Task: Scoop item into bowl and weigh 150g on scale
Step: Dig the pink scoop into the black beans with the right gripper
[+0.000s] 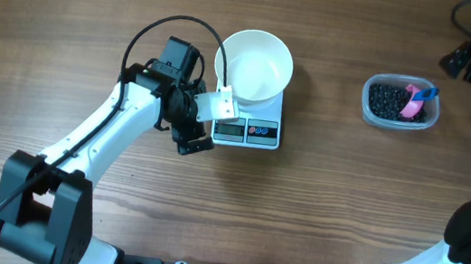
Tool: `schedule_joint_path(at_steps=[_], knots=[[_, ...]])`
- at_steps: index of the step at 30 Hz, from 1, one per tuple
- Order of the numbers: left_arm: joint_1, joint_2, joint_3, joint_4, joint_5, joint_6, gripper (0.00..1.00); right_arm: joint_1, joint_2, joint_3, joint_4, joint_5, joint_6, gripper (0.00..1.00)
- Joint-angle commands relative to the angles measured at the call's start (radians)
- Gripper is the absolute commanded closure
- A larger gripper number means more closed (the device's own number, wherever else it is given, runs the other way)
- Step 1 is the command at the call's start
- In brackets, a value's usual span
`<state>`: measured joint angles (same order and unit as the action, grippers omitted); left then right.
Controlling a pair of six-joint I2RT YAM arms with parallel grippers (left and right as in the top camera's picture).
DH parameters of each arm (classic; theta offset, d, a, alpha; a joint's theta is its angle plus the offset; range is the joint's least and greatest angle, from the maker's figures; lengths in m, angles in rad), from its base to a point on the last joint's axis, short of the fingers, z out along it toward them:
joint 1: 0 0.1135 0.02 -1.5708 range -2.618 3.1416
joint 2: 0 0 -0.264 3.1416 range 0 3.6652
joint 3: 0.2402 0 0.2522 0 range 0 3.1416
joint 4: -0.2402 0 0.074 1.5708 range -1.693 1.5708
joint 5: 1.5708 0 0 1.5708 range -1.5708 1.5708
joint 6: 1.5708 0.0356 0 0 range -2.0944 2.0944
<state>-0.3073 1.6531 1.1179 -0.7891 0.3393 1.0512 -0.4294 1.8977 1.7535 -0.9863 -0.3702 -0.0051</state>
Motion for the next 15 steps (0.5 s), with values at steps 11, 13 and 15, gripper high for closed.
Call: schedule_joint_path(at_steps=[11, 13, 15], knots=[[0.005, 0.012, -0.005, 0.0, 0.019, 0.019, 0.0, 0.109, -0.02, -0.214, 0.096, 0.048, 0.04, 0.27], [0.005, 0.012, -0.005, 0.0, 0.019, 0.019, 0.0, 0.131, -0.02, -0.224, 0.105, 0.134, 0.059, 0.36], [0.005, 0.012, -0.005, 0.0, 0.019, 0.019, 0.0, 0.144, -0.02, -0.224, 0.112, 0.216, 0.068, 0.36]])
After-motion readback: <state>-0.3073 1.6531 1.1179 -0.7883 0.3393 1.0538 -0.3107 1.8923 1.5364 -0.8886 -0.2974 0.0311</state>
